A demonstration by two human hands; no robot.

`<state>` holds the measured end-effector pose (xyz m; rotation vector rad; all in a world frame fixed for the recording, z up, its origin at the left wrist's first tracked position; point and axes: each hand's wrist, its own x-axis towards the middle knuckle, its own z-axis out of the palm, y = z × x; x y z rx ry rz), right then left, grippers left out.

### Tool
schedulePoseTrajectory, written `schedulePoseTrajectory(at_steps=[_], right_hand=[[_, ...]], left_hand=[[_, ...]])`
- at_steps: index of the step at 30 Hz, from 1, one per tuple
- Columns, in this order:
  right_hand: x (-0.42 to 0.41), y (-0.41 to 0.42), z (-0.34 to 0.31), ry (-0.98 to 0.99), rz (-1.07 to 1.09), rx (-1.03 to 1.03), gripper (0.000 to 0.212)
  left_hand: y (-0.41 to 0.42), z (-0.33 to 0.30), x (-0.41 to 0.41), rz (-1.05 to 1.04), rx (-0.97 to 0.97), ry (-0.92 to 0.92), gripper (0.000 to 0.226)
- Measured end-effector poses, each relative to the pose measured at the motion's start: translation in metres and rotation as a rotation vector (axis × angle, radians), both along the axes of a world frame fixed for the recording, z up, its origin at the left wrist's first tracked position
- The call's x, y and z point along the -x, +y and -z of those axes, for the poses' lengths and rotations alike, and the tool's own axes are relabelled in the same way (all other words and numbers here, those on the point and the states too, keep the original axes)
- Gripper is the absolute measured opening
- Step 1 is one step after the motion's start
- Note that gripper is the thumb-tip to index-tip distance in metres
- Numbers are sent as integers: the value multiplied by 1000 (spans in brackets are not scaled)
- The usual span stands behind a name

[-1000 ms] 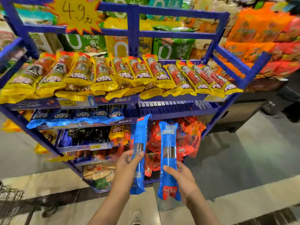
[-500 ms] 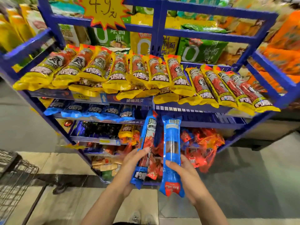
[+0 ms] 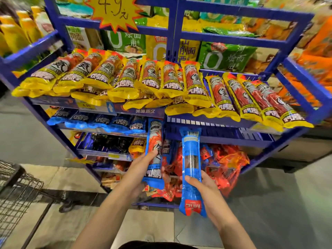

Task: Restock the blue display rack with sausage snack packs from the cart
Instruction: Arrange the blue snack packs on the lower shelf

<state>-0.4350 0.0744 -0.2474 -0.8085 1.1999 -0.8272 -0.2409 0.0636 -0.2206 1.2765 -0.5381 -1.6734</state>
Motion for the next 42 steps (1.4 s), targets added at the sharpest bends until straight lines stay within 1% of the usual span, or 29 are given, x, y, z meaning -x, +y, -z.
schedulePoseTrajectory(at_steps=[2,3,7,10,13,16,17,19,20,22,25,28,29,32,35,38,42], right_hand=[[3,-1,-1,8,2,-5,27],[4,-1,-1,6,-3,-4,27],[3,-1,-4,-13,-29,9,27],[1,-3,-5,-37,-20,7,22],[-2,-5,-5,-62,-11,-2,19],[-4,-8,-6,-90,2,-14,20],[-5,-8,-6,-95,2,-15,20],[-6,-9,-6,-96,-1,-12,21],[-5,-9,-6,-95,1,-11,21],[-5,-10,-4,-92,8,-21,22],[-5,-12,-2,-99,27,-56,23],[-5,-13,-2,-113,36,-69,26],[-5,-13,-2,-109,29,-66,26],[-4,-13,-4,-97,10,-55,27],[-4,-13,-6,-93,0,-56,26],[-3,-13,-6,-66,-7,-54,26],[0,-9,-9,-21,-31,8,24]], left_hand=[[-12,-2,-5,-7,-10,-2,38],[-17,-4,-7,-9,-14,4,39],[-30,-13,-10,-74,-9,43,34],[-26,-16,-13,-83,31,109,27],[-15,-16,-9,-72,36,152,29],[-11,-13,5,-78,17,129,44],[-12,-13,10,-117,14,118,41],[-16,-12,15,-213,21,100,22],[-19,-10,14,-253,23,89,15],[-24,-10,12,-309,22,66,11],[-31,-11,7,-364,28,69,12],[-38,-14,6,-374,30,83,24],[-40,-14,7,-379,34,78,24],[-45,-11,9,-414,32,31,11],[-49,-10,12,-476,35,-1,22],[-52,-9,16,-510,23,8,13],[-49,-9,14,-437,8,-56,17]])
